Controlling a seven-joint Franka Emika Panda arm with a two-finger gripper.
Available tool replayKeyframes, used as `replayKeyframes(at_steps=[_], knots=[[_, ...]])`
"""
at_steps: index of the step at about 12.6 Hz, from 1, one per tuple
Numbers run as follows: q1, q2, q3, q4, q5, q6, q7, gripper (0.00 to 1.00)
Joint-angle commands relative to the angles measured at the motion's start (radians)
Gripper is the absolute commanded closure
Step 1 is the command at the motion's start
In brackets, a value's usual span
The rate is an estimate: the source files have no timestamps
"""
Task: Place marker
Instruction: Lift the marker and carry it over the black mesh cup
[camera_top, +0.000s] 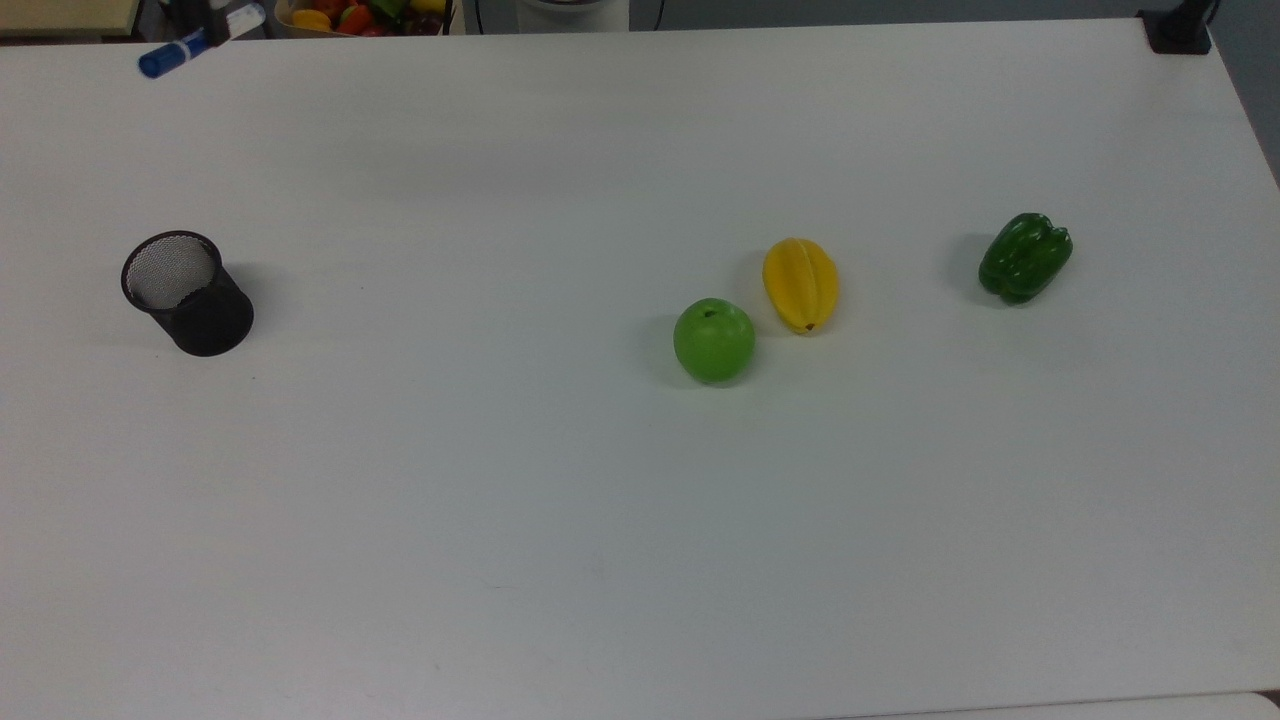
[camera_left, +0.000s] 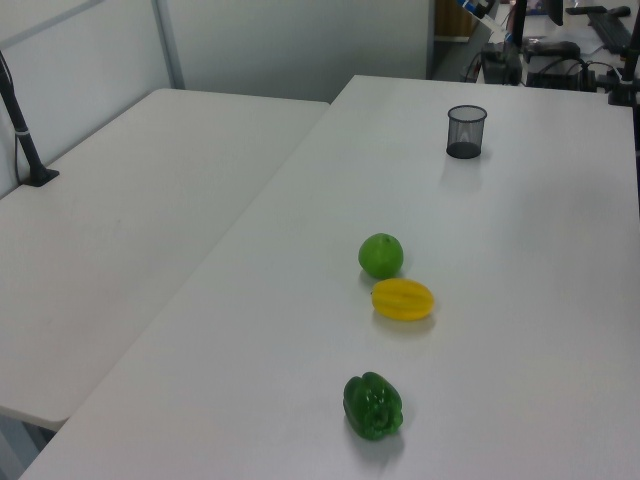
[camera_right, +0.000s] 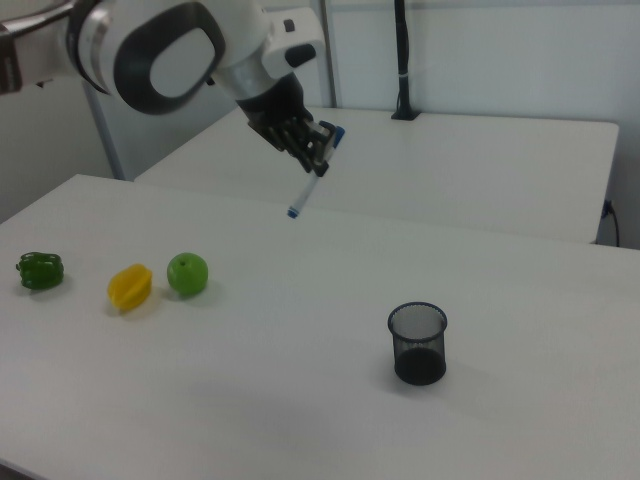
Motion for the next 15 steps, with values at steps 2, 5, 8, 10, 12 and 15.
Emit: replayKeyframes(at_steps=[2,5,8,10,12,15], knots=[[-0.046,0.053,-0.012,-0.064,0.004,0.192,-0.02,1.0],[-0.084,0.132,-0.012,-0.075,0.004,0.319,-0.013,1.0],[-0.108,0.192,-0.012,-0.097,0.008,0.437,-0.003,1.0],[-0.128,0.214,-0.014,-0.149,0.018,0.563,0.015,1.0],[-0.138,0.24,-0.012,-0.178,0.021,0.637,0.021,1.0],[-0.145,0.294,-0.012,-0.183,0.037,0.7,0.056,1.0]])
